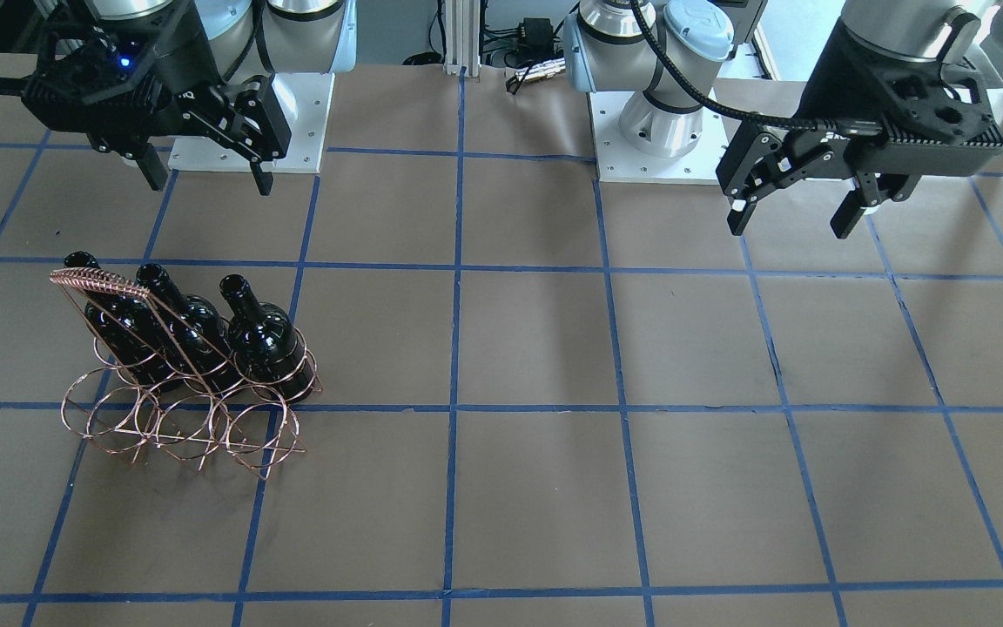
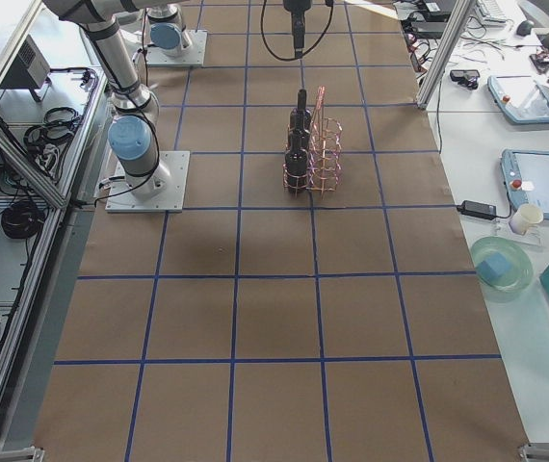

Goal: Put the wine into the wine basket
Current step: 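Open the right gripper and raise it away from the rack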

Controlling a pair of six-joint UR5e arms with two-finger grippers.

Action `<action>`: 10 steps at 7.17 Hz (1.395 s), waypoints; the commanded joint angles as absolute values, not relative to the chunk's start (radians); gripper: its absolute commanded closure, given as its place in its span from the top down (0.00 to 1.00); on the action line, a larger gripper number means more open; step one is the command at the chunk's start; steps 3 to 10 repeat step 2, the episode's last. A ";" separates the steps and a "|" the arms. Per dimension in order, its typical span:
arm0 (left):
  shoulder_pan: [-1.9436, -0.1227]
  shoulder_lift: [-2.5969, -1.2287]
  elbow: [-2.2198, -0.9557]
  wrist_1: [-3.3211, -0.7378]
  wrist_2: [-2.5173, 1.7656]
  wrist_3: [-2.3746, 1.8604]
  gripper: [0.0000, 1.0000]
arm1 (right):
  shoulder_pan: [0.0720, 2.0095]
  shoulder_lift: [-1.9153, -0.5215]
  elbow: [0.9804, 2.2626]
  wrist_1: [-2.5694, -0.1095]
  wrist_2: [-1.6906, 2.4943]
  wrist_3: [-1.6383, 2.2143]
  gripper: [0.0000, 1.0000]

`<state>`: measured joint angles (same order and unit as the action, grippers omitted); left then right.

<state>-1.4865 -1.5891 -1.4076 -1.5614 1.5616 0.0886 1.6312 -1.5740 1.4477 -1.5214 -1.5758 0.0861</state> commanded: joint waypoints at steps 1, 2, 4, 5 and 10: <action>-1.486 -1.591 -1.408 -1.559 1.562 0.089 1.00 | 1.609 -1.569 1.447 -1.520 -1.580 0.045 1.00; -1.486 -1.589 -1.408 -1.559 1.562 0.089 1.00 | 1.609 -1.572 1.447 -1.520 -1.580 0.044 1.00; -1.486 -1.589 -1.408 -1.559 1.562 0.089 1.00 | 1.609 -1.572 1.447 -1.520 -1.580 0.044 1.00; -1.486 -1.589 -1.408 -1.559 1.562 0.089 1.00 | 1.609 -1.572 1.447 -1.520 -1.580 0.044 1.00; -1.486 -1.589 -1.408 -1.559 1.562 0.089 1.00 | 1.609 -1.572 1.447 -1.520 -1.580 0.044 1.00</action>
